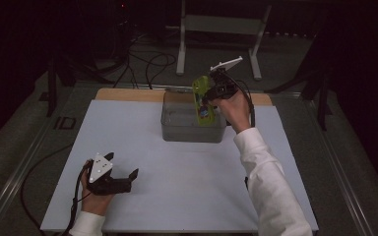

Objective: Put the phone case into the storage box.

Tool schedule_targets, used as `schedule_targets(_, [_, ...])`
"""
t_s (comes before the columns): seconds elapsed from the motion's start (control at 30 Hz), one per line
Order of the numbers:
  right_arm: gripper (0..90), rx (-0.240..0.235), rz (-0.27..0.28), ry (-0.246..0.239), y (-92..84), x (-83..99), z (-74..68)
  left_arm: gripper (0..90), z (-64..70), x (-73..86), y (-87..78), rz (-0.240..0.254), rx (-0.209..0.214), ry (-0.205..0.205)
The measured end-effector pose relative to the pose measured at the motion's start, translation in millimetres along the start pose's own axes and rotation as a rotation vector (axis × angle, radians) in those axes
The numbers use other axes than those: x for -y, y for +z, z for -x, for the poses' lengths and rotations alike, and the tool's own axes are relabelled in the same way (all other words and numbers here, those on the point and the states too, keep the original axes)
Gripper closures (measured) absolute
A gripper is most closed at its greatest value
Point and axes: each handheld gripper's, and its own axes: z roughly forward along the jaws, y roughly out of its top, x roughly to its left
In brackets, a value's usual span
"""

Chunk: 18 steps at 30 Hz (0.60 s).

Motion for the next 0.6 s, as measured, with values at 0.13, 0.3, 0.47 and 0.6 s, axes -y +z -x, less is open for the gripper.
schedule_targets(0.13, [77.6,0.009,-0.006,0.008,2.0,-1.4,1.4,0.0,0.0,0.0,-0.1,0.000,0.000,0.000])
schedule_targets(0.3, [77.6,0.023,-0.011,0.025,4.4,-2.8,5.4,0.0,0.0,0.1,-0.1,-0.001,0.000,0.001])
schedule_targets(0.47, [77.6,0.041,-0.012,0.031,5.5,-3.4,9.4,0.0,0.2,0.1,0.2,-0.002,0.002,0.001])
schedule_targets(0.6, [77.6,0.060,-0.015,0.044,7.2,-4.4,14.2,0.0,0.1,0.1,0.2,-0.004,0.003,0.003])
